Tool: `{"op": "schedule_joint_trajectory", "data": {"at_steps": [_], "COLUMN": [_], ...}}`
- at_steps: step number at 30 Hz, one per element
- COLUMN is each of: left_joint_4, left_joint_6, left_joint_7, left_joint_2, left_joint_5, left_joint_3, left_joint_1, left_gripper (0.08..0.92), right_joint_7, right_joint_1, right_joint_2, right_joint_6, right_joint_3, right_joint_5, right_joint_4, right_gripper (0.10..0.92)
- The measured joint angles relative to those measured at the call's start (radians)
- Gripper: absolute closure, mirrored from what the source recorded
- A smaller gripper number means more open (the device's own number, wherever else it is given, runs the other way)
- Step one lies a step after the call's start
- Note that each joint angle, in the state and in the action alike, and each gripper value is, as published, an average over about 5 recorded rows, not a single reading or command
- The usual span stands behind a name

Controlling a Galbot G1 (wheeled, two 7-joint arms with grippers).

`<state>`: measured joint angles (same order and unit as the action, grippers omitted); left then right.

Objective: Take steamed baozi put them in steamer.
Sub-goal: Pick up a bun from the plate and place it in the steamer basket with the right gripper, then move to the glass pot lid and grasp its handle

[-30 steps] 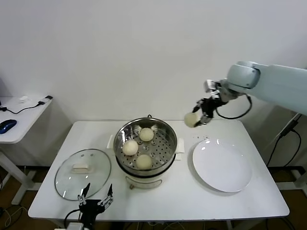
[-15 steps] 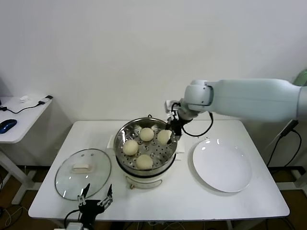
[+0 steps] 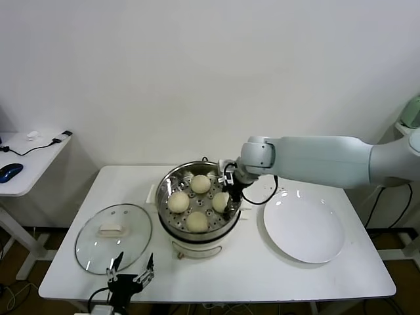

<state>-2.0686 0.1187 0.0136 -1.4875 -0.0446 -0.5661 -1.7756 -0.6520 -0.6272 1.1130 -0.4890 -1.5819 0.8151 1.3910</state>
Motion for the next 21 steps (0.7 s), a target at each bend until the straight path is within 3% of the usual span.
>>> {"op": "schedule_joint_trajectory", "data": {"at_steps": [5,15,21], "left_joint_4": [-0.005,-0.017,-0.020], "left_joint_6": [0.001,0.004,0.008], "left_joint_7": [0.000,-0.001,0.000], "left_joint_2": [0.000,-0.004,-0.005], "left_joint_5": [0.000,0.000,-0.005], "left_joint_3": [-0.004,-0.004,-0.001], "left_joint_1": [-0.003,-0.012,-0.010], "left_gripper": [0.177,0.177,0.177], "right_joint_7": [-0.020,-0.109,0.002], "right_joint_1": [0.004,-0.074,-0.019], "right_joint_2": [-0.004,-0.057,-0.129], "right_joint_6": [0.034,0.142,0.191], "right_joint_3": [0.017,0.038,0.185], "right_joint_5": [0.003,0.081,0.117], "right_joint_4": [-0.011,-0.026,-0.022], "right_gripper": [0.209,0.202,0.203]}}
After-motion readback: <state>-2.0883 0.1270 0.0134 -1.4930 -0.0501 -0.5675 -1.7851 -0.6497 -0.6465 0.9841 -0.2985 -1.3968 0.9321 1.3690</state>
